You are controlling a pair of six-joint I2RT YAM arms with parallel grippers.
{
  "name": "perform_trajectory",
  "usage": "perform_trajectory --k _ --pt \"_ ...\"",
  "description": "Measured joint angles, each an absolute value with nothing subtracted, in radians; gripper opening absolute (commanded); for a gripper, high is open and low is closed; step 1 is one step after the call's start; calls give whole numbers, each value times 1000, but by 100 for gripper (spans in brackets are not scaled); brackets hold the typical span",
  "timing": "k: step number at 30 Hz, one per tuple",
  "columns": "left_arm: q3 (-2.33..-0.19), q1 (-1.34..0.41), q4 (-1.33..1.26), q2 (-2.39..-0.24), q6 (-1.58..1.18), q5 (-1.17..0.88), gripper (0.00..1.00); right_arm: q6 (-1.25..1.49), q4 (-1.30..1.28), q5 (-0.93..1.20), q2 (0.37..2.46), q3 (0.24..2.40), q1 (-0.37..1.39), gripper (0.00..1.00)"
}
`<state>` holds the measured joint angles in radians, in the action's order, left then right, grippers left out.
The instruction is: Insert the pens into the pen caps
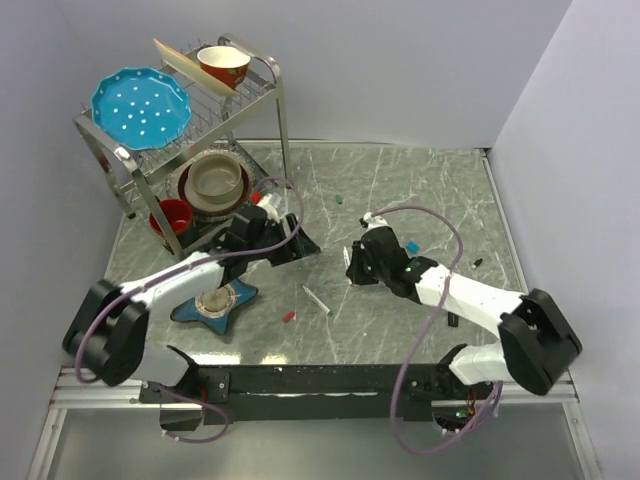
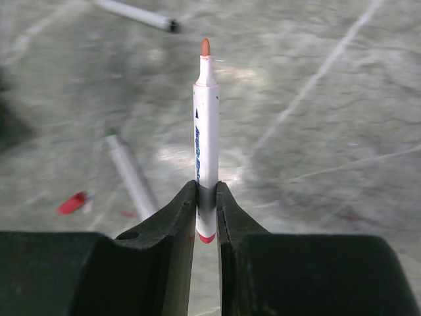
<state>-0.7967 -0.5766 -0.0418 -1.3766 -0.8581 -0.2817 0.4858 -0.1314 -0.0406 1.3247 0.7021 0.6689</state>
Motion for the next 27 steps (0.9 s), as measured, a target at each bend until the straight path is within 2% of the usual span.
perform_trajectory --k 6,13,16,19,20,22,23,25,27 --pt "-845 -625 -118 -1517 -864 -316 71 532 -82 -32 1243 689 733 16" --pt "-871 -646 -174 -1536 -863 -317 70 561 -68 -33 1232 689 778 16" --pt "-876 -646 -184 -1539 -863 -317 65 572 -65 -33 1216 689 789 16" --pt "-876 -647 -200 -1556 -867 -319 52 580 -57 -34 1200 689 798 16" --pt "-875 -648 -204 -1562 -873 -322 40 583 -54 -33 1198 689 801 17" --pt "-873 -649 -214 -1568 -885 -337 24 587 -52 -32 1196 689 805 19" --pt "-871 -650 -224 -1569 -885 -349 11 587 -52 -29 1196 689 806 24" --pt "-871 -651 -246 -1569 -900 -380 1 587 -52 -23 1195 689 809 31" --pt "-870 -652 -275 -1569 -904 -415 1 588 -53 -15 1192 688 809 43"
